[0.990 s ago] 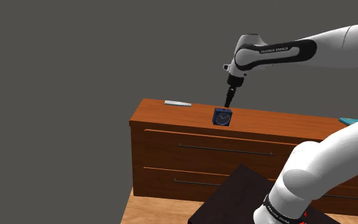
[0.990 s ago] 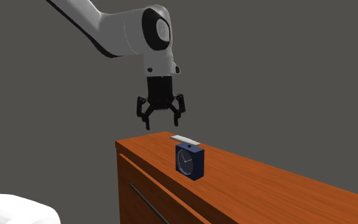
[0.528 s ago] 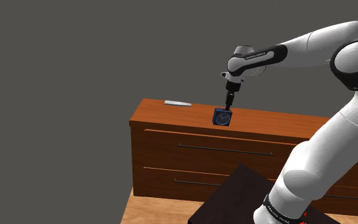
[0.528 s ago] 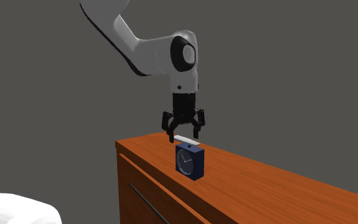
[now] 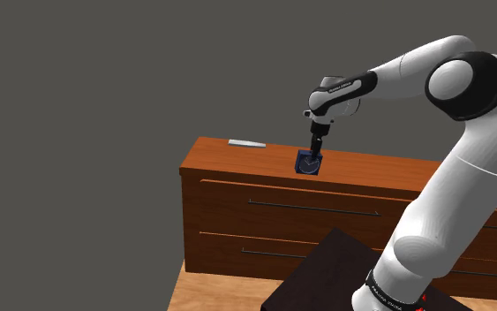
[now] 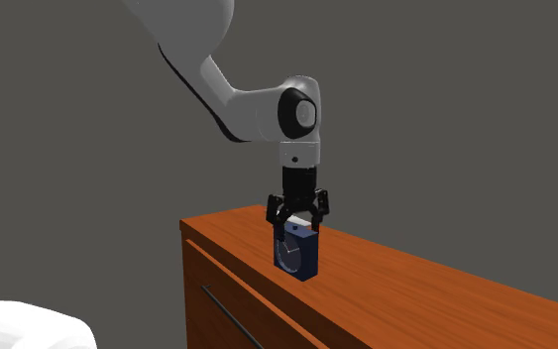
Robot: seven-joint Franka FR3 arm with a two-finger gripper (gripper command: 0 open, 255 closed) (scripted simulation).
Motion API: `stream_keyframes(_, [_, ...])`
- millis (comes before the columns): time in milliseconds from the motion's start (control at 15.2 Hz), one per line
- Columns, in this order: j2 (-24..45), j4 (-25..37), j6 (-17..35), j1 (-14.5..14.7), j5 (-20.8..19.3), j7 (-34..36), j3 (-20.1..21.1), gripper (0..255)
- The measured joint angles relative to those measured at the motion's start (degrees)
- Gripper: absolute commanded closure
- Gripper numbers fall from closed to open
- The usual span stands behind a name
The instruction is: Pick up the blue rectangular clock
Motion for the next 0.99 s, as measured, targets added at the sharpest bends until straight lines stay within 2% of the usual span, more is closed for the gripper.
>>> stream_keyframes(132, [0.91, -0.51, 1.3, -0.03, 0.49, -0.49, -0.22, 0])
stream_keyframes(198, [1.05, -0.8, 1.72, -0.02, 0.57, -0.5, -0.22, 255])
stream_keyframes(990, [0.66, -0.48, 1.14, -0.01, 0.35, -0.34, -0.15, 255])
